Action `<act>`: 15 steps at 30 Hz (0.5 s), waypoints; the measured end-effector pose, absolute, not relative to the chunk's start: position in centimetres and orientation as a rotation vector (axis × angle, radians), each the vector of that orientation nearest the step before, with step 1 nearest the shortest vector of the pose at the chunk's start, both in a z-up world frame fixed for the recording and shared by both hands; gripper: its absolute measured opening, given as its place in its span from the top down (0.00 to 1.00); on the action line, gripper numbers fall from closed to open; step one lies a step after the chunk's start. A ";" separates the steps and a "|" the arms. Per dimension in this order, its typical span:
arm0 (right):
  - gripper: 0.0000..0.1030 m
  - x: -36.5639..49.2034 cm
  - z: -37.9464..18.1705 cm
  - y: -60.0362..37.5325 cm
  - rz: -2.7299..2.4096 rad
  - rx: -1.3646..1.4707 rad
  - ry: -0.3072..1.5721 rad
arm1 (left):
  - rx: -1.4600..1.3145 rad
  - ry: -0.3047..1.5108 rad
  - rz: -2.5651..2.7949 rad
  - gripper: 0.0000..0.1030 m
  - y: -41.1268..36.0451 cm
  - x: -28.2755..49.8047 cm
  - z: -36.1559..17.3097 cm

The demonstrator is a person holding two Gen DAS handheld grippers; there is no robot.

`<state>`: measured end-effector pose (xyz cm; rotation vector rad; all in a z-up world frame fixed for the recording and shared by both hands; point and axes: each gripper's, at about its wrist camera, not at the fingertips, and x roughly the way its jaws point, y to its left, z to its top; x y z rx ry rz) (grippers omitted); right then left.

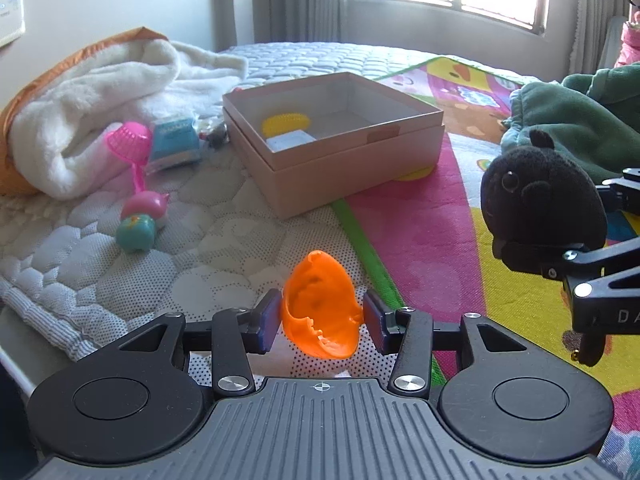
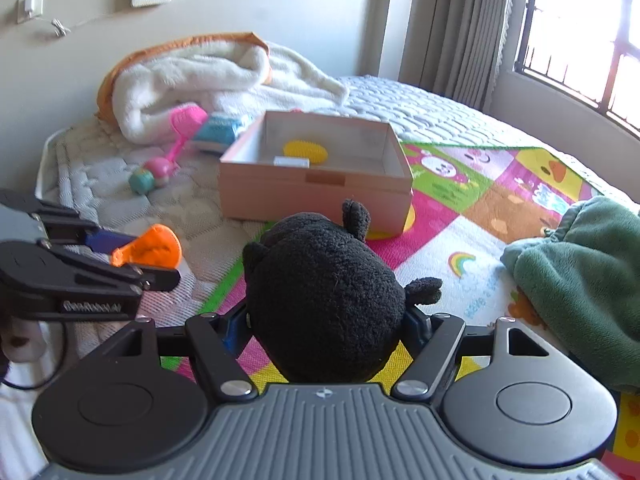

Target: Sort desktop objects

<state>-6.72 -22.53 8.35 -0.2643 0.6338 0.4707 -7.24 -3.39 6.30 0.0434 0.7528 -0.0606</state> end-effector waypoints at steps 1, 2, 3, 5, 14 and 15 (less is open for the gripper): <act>0.30 -7.0 8.7 -22.5 0.474 -0.263 0.627 | 0.047 0.749 -0.060 0.52 -3.4 -7.5 6.4; 0.30 -7.2 9.0 -22.5 0.477 -0.265 0.619 | 0.048 0.745 -0.058 0.52 -3.4 -7.7 6.6; 0.30 -7.4 9.2 -22.5 0.479 -0.268 0.611 | 0.049 0.741 -0.057 0.52 -3.5 -7.9 6.7; 0.30 -7.9 9.7 -22.4 0.488 -0.270 0.600 | 0.049 0.735 -0.056 0.52 -3.5 -8.4 7.0; 0.30 -9.2 11.2 -22.6 0.520 -0.266 0.561 | 0.070 0.719 -0.070 0.52 -4.7 -9.3 7.7; 0.30 -9.3 11.3 -22.7 0.522 -0.265 0.559 | 0.069 0.718 -0.070 0.52 -4.8 -9.3 7.8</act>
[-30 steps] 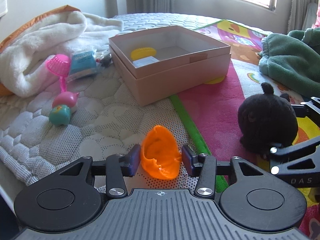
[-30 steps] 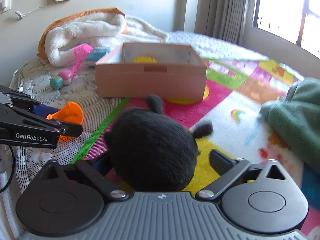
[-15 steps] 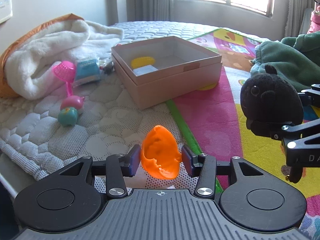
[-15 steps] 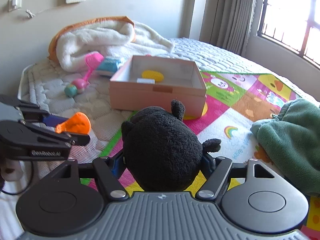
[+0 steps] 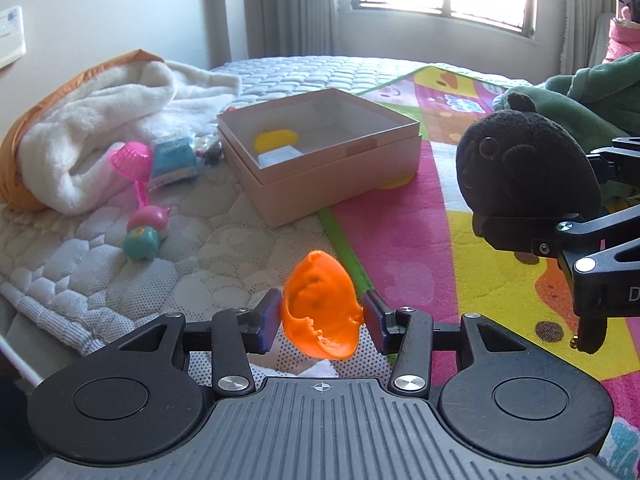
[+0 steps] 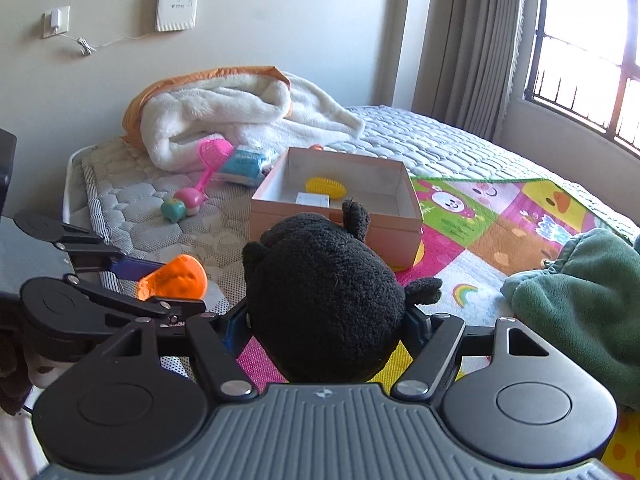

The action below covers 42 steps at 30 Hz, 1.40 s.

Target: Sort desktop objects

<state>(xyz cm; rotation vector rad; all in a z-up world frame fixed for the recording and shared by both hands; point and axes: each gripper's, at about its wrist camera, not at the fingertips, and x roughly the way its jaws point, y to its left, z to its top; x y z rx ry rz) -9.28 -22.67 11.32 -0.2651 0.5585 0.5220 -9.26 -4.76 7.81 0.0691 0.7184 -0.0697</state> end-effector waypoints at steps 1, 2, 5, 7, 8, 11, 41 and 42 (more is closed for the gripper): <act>0.30 -9.3 11.4 -22.7 0.523 -0.266 0.555 | 0.067 0.717 -0.070 0.52 -4.8 -9.2 7.9; 0.30 -9.3 11.5 -22.8 0.525 -0.266 0.552 | 0.065 0.716 -0.070 0.52 -4.9 -9.2 8.0; 0.30 -8.8 11.7 -23.1 0.523 -0.257 0.546 | 0.064 0.713 -0.070 0.52 -4.9 -8.9 8.3; 0.30 -8.4 11.8 -23.4 0.524 -0.246 0.544 | 0.063 0.715 -0.070 0.52 -4.9 -8.5 8.4; 0.30 -8.1 11.9 -23.5 0.528 -0.239 0.544 | 0.064 0.715 -0.070 0.52 -4.9 -8.2 8.4; 0.30 -6.9 12.2 -23.8 0.549 -0.216 0.536 | 0.073 0.678 -0.058 0.52 -5.0 -7.3 9.0; 0.15 18.7 16.9 -9.2 0.680 -0.109 0.682 | -0.216 0.708 0.173 0.00 8.5 0.0 8.5; 0.18 20.2 16.3 -7.2 0.679 -0.103 0.733 | -0.228 0.703 0.167 0.00 8.9 0.0 8.3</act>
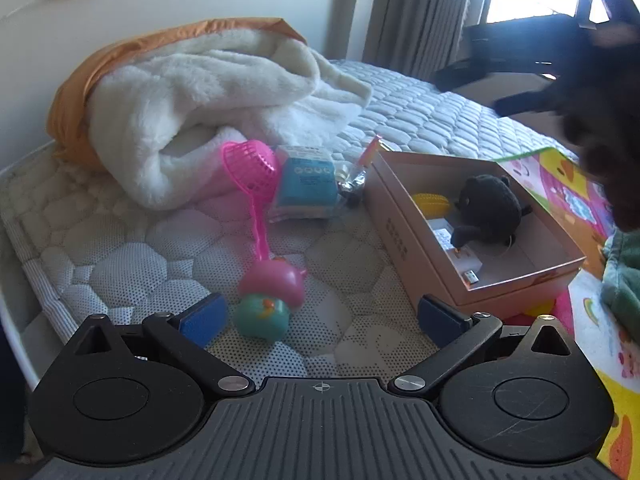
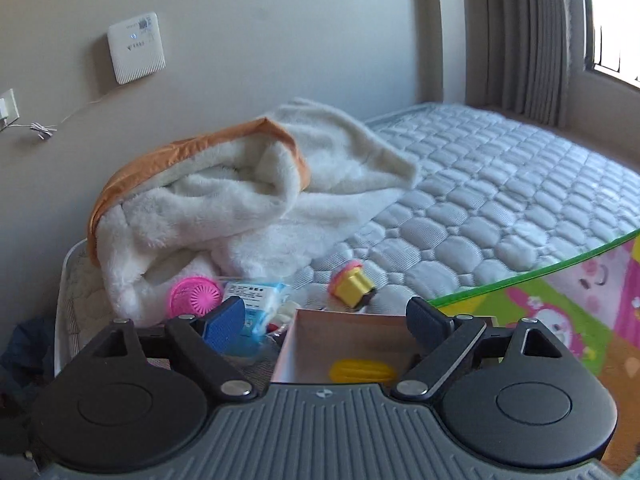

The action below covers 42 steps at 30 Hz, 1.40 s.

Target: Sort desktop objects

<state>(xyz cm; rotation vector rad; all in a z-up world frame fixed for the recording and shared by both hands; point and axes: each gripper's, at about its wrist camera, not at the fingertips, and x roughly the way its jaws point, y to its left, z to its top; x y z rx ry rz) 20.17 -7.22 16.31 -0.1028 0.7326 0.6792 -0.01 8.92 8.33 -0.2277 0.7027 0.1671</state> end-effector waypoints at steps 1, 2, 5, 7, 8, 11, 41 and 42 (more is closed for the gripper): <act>0.24 21.7 15.6 -5.4 0.669 -0.100 0.777 | -0.238 0.697 0.159 0.00 9.1 -0.1 8.3; 0.26 23.4 14.7 -3.6 0.645 -0.104 0.813 | -0.249 0.692 0.147 0.00 9.4 -0.2 8.1; 0.24 28.7 11.6 0.1 0.502 -0.097 0.903 | -0.281 0.703 0.091 0.00 10.2 -0.3 7.2; 0.24 32.1 9.1 1.1 0.420 -0.019 1.004 | -0.272 0.710 0.056 0.00 10.5 -0.2 6.5; 0.24 33.3 8.0 1.3 0.397 0.021 1.043 | -0.254 0.703 0.048 0.00 10.6 -0.2 6.3; 0.53 34.9 5.6 2.5 0.360 0.024 1.108 | -0.203 0.685 0.055 0.00 10.8 -0.4 5.7; 0.75 6.2 9.7 -19.2 0.659 -0.016 0.746 | -0.051 0.756 0.076 0.49 5.3 -0.6 5.3; 0.74 6.5 9.9 -19.4 0.640 -0.019 0.731 | -0.067 0.762 0.046 0.49 4.5 -1.1 5.2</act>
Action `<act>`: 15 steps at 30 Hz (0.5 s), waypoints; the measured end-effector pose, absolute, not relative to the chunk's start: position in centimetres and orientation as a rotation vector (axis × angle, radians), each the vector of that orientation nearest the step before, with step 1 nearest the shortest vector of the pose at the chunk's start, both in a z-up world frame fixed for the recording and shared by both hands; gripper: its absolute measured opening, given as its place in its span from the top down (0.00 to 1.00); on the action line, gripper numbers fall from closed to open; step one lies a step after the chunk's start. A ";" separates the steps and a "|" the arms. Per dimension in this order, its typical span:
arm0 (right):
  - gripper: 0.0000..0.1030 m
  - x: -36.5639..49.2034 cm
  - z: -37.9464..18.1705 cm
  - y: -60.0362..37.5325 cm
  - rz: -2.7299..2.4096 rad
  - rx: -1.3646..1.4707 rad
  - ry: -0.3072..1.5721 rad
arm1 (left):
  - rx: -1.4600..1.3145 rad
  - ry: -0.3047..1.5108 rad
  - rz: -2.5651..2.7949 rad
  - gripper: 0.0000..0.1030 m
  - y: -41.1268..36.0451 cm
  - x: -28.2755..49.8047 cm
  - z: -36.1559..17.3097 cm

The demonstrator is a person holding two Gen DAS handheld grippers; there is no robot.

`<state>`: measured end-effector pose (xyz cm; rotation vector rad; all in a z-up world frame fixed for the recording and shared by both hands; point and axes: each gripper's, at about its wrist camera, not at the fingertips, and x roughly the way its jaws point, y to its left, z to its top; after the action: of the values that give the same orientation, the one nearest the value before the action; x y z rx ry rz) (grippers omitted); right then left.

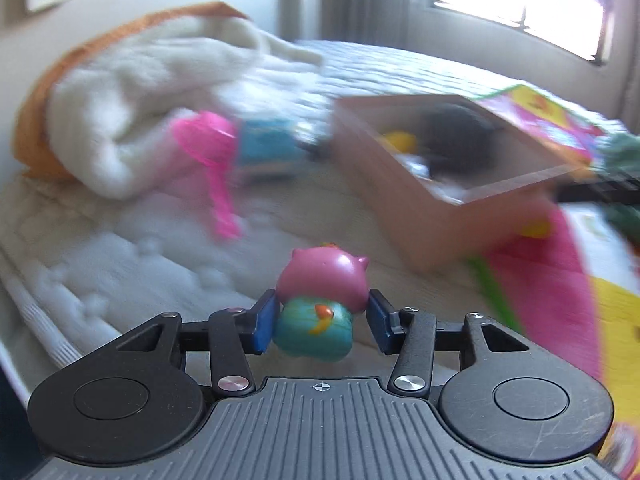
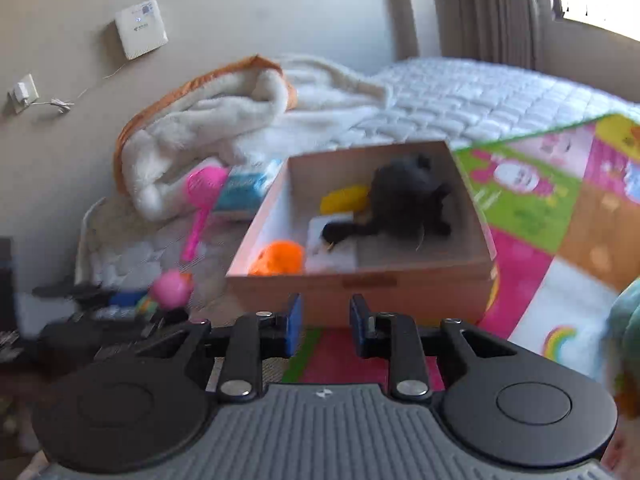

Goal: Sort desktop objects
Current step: 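Grasp the yellow-pink jar with the right gripper while the left moves over the pink-teal toy, then close the left gripper on the pink-and-teal toy while the right lifts the jar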

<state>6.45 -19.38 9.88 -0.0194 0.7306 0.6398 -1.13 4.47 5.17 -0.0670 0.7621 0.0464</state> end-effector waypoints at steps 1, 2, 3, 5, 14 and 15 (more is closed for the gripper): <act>0.70 6.5 9.9 -19.7 0.624 -0.009 0.726 | -0.076 0.765 0.020 0.48 3.6 -1.6 5.0; 0.66 6.5 9.8 -20.2 0.614 0.004 0.726 | -0.080 0.769 0.000 0.47 2.7 -2.0 4.7; 0.63 6.3 9.6 -20.8 0.611 0.010 0.729 | -0.081 0.773 -0.015 0.46 2.0 -2.3 4.4; 0.52 5.0 9.0 -21.6 0.622 -0.010 0.737 | -0.058 0.777 -0.024 0.46 1.0 -2.4 3.9; 0.44 -2.8 6.4 -21.0 0.847 -0.114 0.850 | -0.102 0.770 0.001 0.15 3.2 -1.8 3.4; 0.44 -3.2 6.3 -20.5 0.885 -0.106 0.873 | -0.104 0.760 0.011 0.09 3.4 -2.0 3.6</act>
<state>-3.24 -20.52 6.30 -0.1065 0.8733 0.8850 -1.99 3.42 3.64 -0.1044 0.7602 0.0111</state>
